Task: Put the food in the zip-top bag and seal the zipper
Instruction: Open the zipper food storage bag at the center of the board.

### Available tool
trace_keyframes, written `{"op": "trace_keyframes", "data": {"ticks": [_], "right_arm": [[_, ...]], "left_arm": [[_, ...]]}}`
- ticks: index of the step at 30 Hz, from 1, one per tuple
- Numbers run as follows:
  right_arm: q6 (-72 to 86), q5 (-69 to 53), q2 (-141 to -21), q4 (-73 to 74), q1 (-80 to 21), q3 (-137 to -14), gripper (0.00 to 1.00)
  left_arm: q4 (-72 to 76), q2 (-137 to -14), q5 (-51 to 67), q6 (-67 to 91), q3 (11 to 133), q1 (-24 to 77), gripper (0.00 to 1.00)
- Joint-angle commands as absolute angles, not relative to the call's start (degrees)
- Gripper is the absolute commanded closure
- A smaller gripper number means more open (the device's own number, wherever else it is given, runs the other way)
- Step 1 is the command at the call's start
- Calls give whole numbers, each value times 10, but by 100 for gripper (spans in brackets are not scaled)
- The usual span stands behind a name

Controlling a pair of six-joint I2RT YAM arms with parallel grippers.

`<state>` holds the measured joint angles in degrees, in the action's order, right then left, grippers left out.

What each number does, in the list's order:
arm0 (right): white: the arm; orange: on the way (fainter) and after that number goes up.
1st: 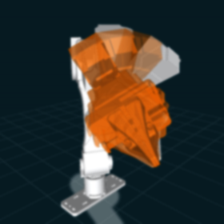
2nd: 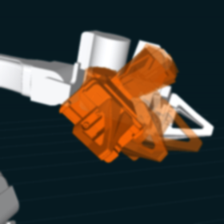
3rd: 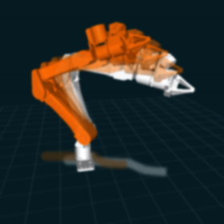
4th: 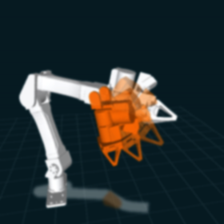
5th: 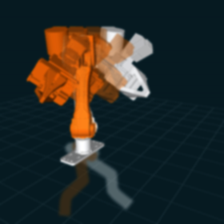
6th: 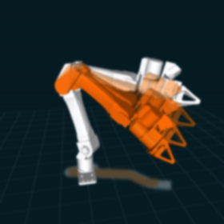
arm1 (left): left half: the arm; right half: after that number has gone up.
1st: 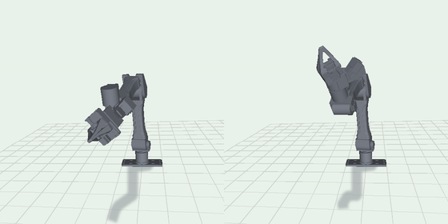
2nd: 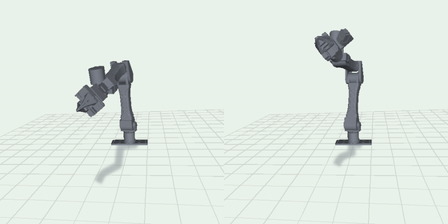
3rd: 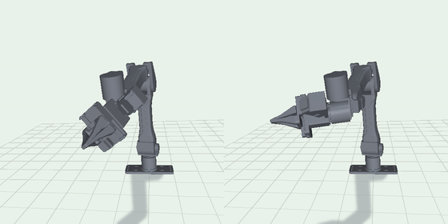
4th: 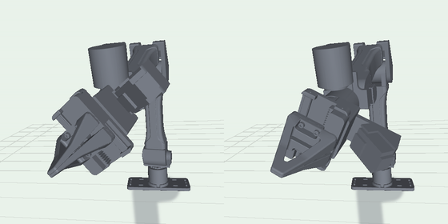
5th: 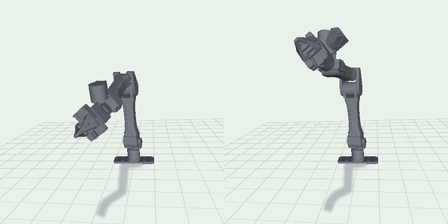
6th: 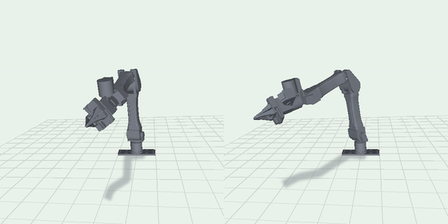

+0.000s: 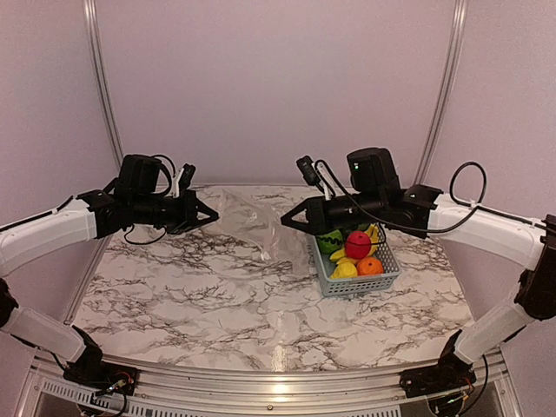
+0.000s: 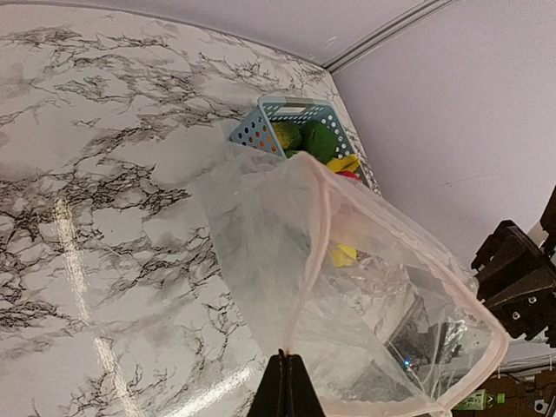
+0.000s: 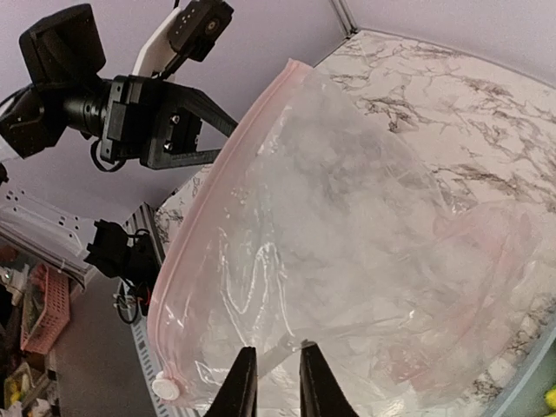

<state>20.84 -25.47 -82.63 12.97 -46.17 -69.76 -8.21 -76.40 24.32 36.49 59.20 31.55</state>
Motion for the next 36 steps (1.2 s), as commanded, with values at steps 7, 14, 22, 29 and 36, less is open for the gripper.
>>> {"op": "trace_keyframes", "data": {"ticks": [7,14,22,29,36], "right_arm": [[175,-177,-975,308,-525,-993,62],[204,-115,-1083,410,-550,-1169,51],[214,-120,-1104,397,-550,-1185,35],[222,-86,-1125,428,-550,-1205,31],[250,21,-1091,433,-548,-1169,51]], "left_arm": [[-97,-745,178,398,651,314,100],[-93,-716,117,443,671,330,100],[-93,-713,74,441,691,369,100],[-102,-725,50,432,709,394,100],[-120,-739,43,419,719,404,100]]}}
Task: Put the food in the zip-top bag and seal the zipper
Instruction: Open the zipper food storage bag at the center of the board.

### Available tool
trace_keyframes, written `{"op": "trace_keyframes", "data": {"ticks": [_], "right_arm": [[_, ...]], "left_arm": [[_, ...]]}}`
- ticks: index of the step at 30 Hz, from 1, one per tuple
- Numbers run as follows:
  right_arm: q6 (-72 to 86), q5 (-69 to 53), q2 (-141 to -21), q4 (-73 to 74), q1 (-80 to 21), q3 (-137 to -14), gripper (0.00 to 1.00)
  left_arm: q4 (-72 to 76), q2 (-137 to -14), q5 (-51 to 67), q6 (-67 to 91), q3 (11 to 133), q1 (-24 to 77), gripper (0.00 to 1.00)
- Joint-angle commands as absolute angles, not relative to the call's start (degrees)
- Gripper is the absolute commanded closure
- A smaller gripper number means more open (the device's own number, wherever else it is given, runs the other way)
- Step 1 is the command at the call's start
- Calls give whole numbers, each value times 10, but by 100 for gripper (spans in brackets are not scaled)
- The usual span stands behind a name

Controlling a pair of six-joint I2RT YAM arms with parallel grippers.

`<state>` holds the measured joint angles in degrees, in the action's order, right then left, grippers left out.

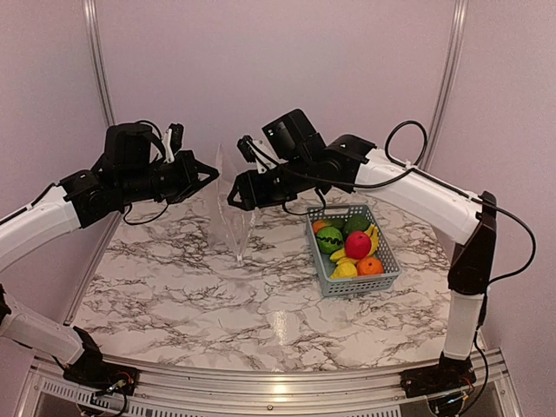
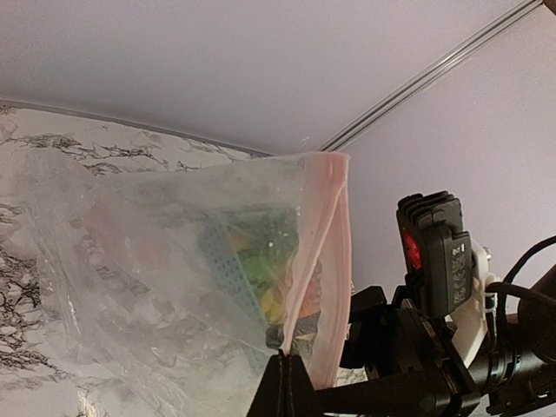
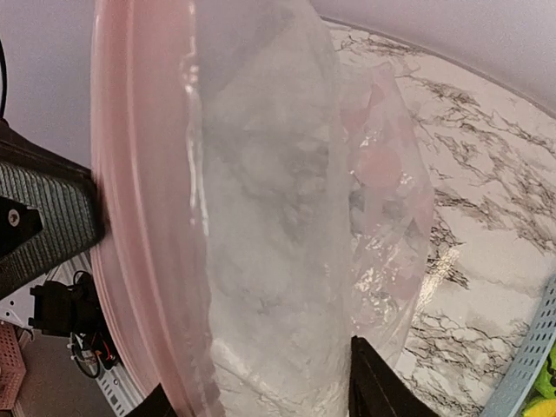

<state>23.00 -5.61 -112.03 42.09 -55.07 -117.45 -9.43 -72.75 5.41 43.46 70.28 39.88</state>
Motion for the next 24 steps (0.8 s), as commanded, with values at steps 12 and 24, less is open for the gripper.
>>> {"op": "trace_keyframes", "data": {"ticks": [12,24], "right_arm": [[259,8,-1075,374,-538,-1093,100],[265,39,-1083,372,-546,-1116,100]], "left_arm": [[-175,-779,-89,436,738,467,61],[-243,-845,-197,544,789,520,55]]}}
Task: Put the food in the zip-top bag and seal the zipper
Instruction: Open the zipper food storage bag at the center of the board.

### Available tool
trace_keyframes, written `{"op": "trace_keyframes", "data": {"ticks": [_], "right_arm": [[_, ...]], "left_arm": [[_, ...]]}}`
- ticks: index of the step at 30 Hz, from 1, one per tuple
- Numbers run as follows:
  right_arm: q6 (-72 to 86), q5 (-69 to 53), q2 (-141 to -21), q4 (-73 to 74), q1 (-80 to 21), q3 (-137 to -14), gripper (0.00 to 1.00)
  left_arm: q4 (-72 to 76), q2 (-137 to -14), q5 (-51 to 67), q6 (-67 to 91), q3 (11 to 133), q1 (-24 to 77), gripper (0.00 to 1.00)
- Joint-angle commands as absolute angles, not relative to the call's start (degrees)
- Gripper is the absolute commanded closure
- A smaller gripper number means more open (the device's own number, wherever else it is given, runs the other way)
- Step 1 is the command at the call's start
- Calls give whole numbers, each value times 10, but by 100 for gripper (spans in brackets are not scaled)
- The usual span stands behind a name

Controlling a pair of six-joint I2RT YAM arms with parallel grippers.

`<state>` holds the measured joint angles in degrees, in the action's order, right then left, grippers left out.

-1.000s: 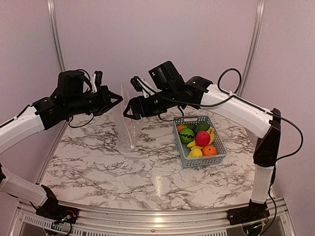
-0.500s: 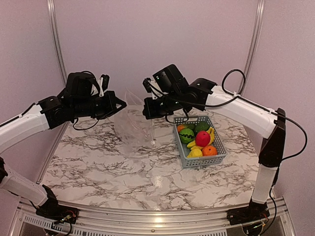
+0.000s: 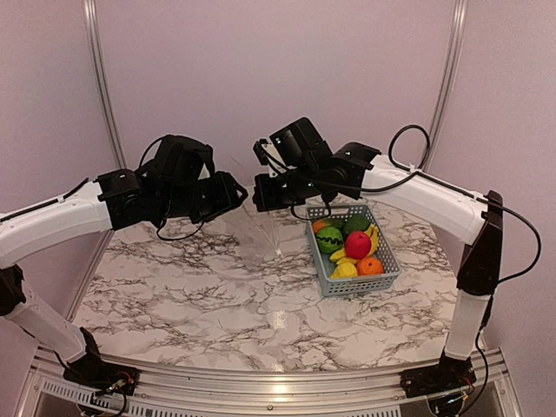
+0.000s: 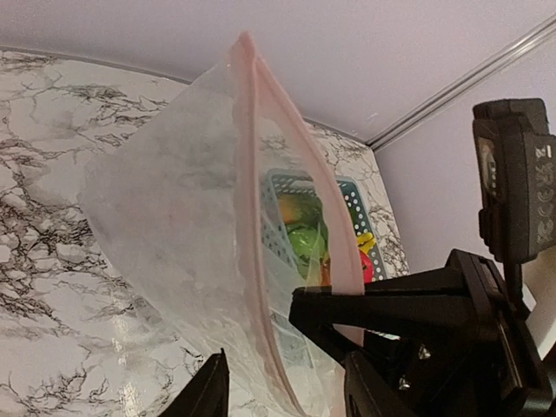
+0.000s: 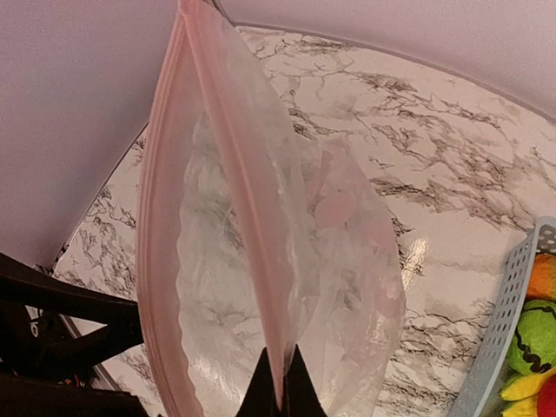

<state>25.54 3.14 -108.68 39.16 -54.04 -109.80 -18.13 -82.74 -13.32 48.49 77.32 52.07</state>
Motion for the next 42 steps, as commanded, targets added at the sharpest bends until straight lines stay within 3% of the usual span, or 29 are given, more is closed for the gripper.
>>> {"op": "trace_keyframes", "data": {"ticks": [1,9,11,16,24,26,32,35,38,42], "right_arm": [[267,39,-1080,368,-546,-1115,100],[264,20,-1062,320,-550,-1062,100],[271,29,-1059,316,-548,-1044,100],[343,102,-1012,352,-515,-987,100],[359,87,-933,294,-486,-883,100],[357,49,-941,286,-486,-886,93],[314,-103,-946,271,-484,-919,58],[286,-160,-923,282,-475,-934,47],[257,-157,-889,309,-460,-926,39],[249,-84,-837,352,-401,-848,37]], "left_arm": [[-247,-847,-204,553,787,520,56],[-208,-893,-188,553,796,520,56],[-223,-904,-192,549,810,520,65],[-295,-872,-272,565,804,520,100],[-273,-845,-237,513,771,519,100],[-274,-854,-221,499,776,519,100],[-331,-851,-237,455,805,511,100],[-372,-825,-234,433,804,491,100],[-427,-786,-236,401,811,458,100],[-509,-742,-270,330,836,436,100]]}}
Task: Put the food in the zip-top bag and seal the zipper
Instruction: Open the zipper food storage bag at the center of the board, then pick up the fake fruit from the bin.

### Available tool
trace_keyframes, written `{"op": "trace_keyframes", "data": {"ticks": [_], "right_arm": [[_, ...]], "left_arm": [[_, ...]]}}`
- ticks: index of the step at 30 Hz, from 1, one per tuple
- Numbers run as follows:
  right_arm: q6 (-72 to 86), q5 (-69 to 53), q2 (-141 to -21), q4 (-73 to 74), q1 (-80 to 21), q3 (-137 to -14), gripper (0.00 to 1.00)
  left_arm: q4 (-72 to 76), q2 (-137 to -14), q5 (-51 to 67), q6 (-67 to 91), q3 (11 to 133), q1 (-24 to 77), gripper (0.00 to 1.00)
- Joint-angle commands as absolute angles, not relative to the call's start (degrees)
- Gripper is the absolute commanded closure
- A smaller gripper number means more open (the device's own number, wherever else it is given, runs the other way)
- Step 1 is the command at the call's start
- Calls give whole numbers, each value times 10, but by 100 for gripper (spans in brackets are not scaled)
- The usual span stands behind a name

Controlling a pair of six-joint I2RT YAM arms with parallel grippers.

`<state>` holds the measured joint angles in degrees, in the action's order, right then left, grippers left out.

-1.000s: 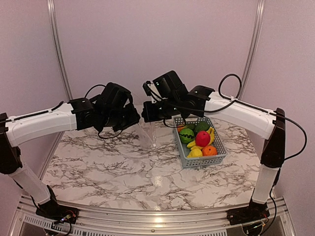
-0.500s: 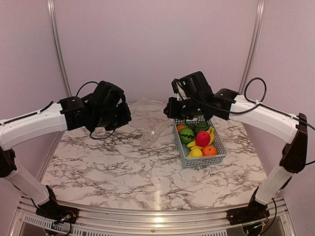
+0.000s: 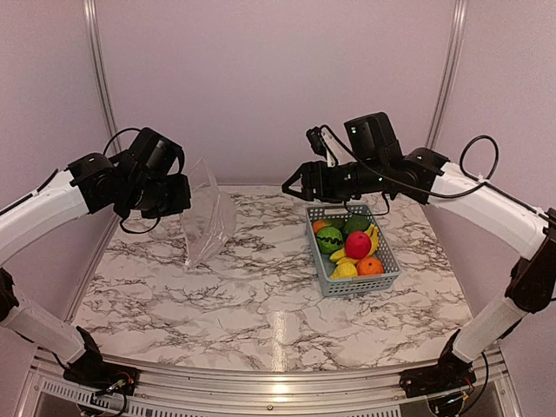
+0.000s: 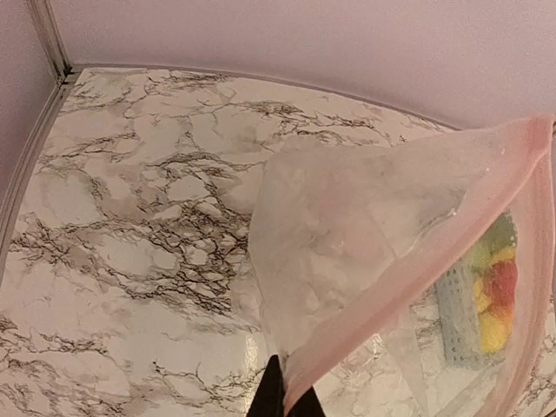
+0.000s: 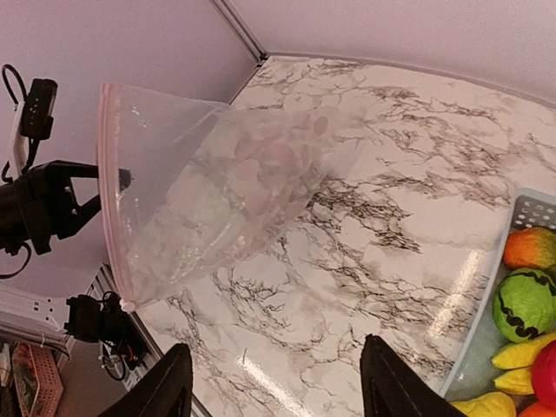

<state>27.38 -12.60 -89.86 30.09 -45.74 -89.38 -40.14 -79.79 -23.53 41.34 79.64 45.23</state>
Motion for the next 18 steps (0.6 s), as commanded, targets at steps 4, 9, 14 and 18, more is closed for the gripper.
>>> {"op": "trace_keyframes", "data": {"ticks": [4,9,14,18], "right_arm": [[267,-48,-794,356,-312,-745,37],[251,-13,-827,386,-273,-713,30],[242,-3,-892,400,-264,-727,26],[247,7,-927,412,-261,-744,23]], "left_arm": [[-527,-761,-235,243,845,427,100],[-458,-825,-88,255,835,431,100],[-386,-843,-64,286,811,433,100],[-348,-845,-46,299,789,433,100]]}}
